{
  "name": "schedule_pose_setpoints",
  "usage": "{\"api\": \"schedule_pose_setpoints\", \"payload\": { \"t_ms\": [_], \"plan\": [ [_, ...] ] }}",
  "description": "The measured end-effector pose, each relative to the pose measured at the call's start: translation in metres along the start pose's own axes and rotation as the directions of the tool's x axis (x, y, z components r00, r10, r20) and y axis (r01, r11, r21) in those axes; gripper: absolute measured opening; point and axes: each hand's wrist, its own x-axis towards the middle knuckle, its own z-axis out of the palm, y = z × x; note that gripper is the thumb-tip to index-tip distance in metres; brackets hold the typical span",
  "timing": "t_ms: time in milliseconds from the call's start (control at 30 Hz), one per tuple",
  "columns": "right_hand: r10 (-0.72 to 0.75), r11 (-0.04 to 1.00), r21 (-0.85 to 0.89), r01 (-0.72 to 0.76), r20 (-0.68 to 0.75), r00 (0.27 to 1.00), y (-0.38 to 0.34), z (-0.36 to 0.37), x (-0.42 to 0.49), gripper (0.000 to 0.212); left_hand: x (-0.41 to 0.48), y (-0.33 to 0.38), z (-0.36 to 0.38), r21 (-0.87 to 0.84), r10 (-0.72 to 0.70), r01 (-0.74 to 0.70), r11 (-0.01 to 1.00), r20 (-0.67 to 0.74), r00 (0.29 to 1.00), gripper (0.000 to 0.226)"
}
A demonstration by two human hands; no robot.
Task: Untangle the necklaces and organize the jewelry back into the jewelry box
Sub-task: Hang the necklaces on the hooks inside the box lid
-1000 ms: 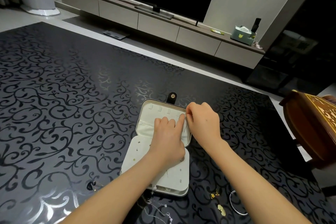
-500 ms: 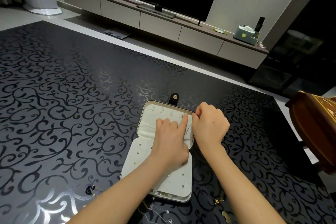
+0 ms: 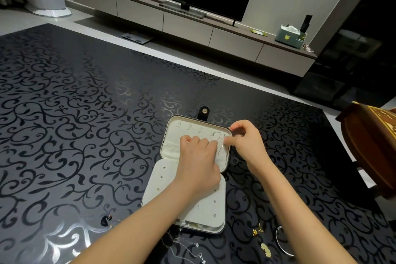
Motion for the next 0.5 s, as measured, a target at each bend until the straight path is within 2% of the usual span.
{"api": "schedule_pose_setpoints", "payload": {
  "t_ms": [67,167,300,500],
  "plan": [
    [0.005,0.999,0.032,-0.003,-0.04,0.999,0.002,0.003,0.0,0.032,0.0,0.001,0.0,-0.006,-0.014,0.014,1.0,0.001,1.0,0.015],
    [-0.065,0.998,-0.013,0.064,-0.061,0.996,0.005,0.008,-0.001,0.038,0.0,0.001,-0.001,-0.013,-0.006,0.007,1.0,0.008,1.0,0.016],
    [-0.112,0.993,-0.027,0.112,-0.003,0.994,0.003,0.008,-0.003,0.044,0.002,-0.002,-0.001,-0.045,0.015,-0.015,0.999,0.001,1.0,0.023],
    [-0.138,0.99,0.031,0.136,0.059,0.989,0.002,-0.005,-0.01,0.052,0.003,-0.003,-0.001,-0.105,0.042,-0.045,0.993,-0.037,0.998,0.018]
  ]
}}
